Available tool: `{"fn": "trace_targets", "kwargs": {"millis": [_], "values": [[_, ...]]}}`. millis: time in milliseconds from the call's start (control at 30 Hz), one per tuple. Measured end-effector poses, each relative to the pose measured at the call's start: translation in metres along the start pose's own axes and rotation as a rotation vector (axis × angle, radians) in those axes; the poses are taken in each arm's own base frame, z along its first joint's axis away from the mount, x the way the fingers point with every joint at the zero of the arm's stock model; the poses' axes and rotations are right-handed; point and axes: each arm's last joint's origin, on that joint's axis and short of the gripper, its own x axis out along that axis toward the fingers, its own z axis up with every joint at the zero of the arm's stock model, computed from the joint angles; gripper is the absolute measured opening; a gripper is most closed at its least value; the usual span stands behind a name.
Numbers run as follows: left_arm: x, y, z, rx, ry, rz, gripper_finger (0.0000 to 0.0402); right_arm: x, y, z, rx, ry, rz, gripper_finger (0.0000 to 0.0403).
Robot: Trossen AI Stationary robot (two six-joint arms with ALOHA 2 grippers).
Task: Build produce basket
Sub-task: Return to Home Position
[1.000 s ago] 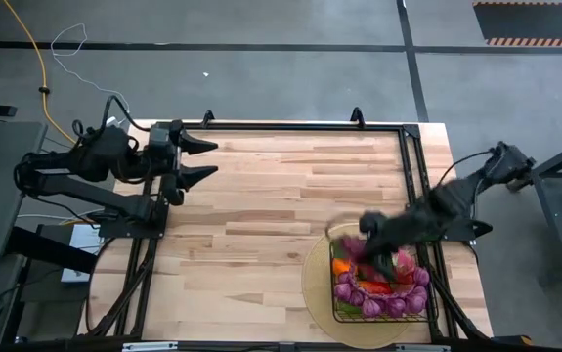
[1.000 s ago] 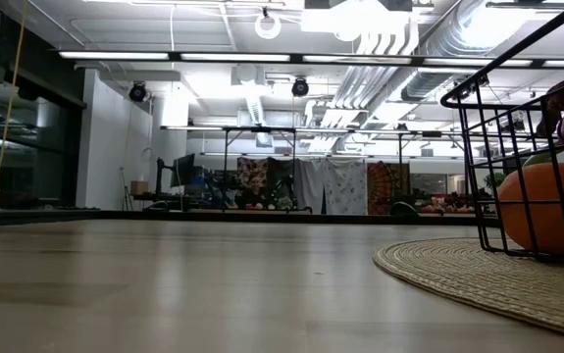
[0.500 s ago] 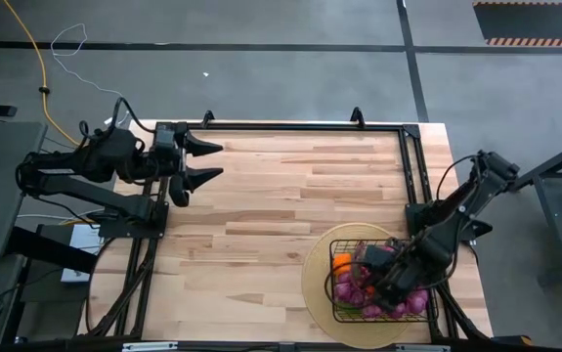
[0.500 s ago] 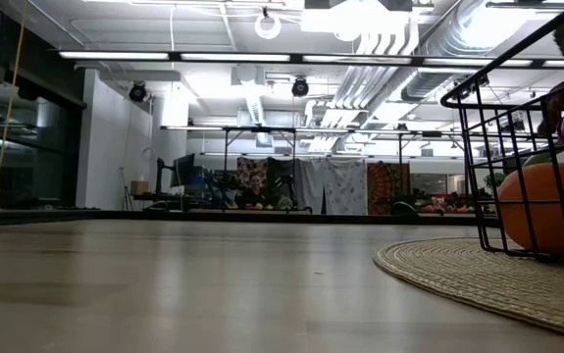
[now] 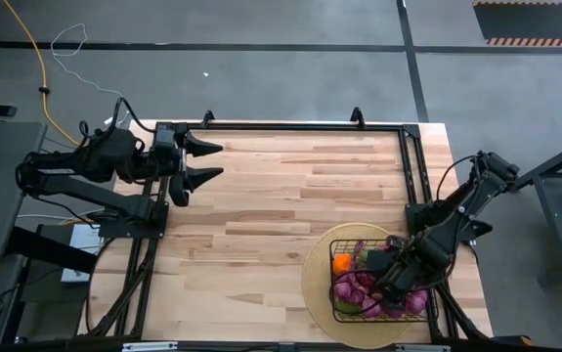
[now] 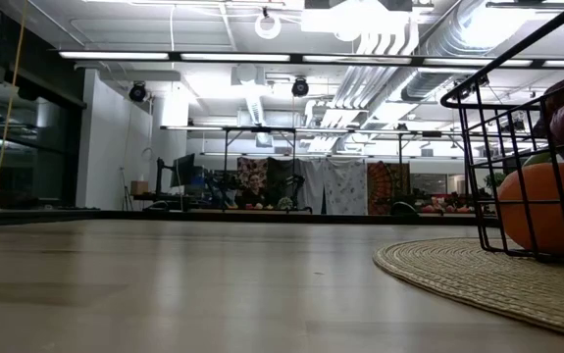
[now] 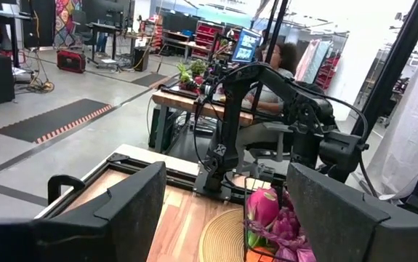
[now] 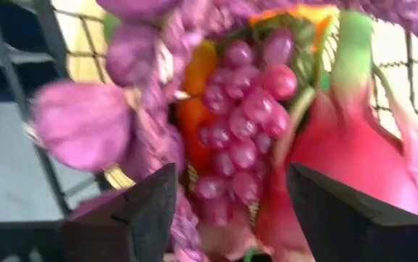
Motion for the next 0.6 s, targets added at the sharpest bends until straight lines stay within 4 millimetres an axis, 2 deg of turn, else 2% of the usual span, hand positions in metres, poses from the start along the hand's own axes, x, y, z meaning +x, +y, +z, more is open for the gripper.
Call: {"fn": "trace_targets", "kwargs": {"millis": [100, 233, 367, 500, 600], "values": [[0.0, 0.0, 0.0, 0.0, 0.0, 0.0, 0.0278, -0.004, -0.005, -0.004, 0.001, 0.014, -0.022, 0.0249], [-0.001, 0.0, 0.0, -0.008, 0.0, -0.004, 0.0278, -0.026, -0.015, -0.012, 0.051, -0.085, 0.0, 0.0249], [-0.007, 0.002, -0.001, -0.011, 0.022, 0.0, 0.0278, -0.053, -0.029, -0.015, 0.174, -0.35, 0.033, 0.0249], [-0.014, 0.004, -0.004, -0.01, 0.056, 0.007, 0.0278, -0.076, -0.043, -0.003, 0.276, -0.671, 0.045, 0.0249], [-0.016, 0.006, -0.011, -0.015, 0.041, -0.002, 0.0278, -0.087, -0.051, 0.008, 0.282, -0.827, 0.007, 0.0249]]}}
